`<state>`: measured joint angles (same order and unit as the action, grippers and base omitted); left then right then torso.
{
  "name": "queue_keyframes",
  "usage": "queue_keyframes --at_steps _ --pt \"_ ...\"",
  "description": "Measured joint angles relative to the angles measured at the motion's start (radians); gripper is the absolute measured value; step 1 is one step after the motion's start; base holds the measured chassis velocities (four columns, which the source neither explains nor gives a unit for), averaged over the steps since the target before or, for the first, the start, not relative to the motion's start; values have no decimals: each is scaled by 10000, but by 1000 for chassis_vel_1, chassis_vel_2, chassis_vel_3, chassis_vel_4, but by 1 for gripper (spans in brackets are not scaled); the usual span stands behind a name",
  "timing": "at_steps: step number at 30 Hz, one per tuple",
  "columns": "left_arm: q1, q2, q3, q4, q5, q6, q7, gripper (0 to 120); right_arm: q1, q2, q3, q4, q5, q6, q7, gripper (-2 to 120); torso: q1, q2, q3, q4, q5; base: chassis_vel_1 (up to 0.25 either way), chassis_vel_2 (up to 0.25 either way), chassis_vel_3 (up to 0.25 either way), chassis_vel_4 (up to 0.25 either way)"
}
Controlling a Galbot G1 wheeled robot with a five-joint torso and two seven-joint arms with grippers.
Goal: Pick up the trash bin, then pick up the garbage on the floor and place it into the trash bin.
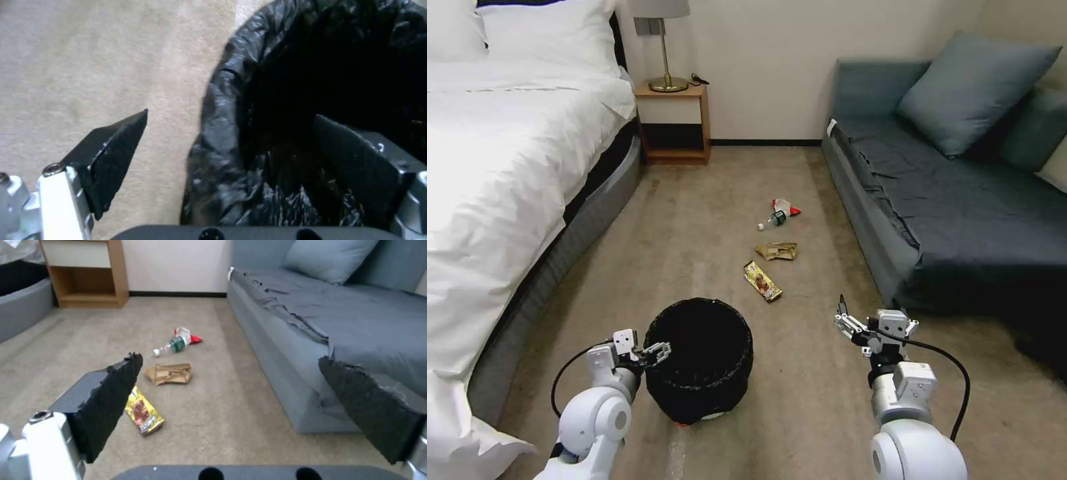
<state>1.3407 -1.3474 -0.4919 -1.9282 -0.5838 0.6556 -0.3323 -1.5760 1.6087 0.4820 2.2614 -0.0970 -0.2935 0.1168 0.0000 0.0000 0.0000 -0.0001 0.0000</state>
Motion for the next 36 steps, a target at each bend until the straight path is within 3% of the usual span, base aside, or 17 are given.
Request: queue_keyframes --at_steps 7,30,36 --pt "-79 -66 56 112 -91 176 -63 94 53 -2 18 -18 10 8 9 100 0 0 0 1 0 0 0 0 0" --pt "233 -174 -225 -13 -416 296 -194 8 145 -5 -28 -126 92 178 195 100 0 0 -1 2 -2 0 0 0 0" --pt "248 -273 -367 -210 -647 327 -248 4 178 -5 13 -179 268 414 277 100 0 0 0 0 -7 0 0 0 0"
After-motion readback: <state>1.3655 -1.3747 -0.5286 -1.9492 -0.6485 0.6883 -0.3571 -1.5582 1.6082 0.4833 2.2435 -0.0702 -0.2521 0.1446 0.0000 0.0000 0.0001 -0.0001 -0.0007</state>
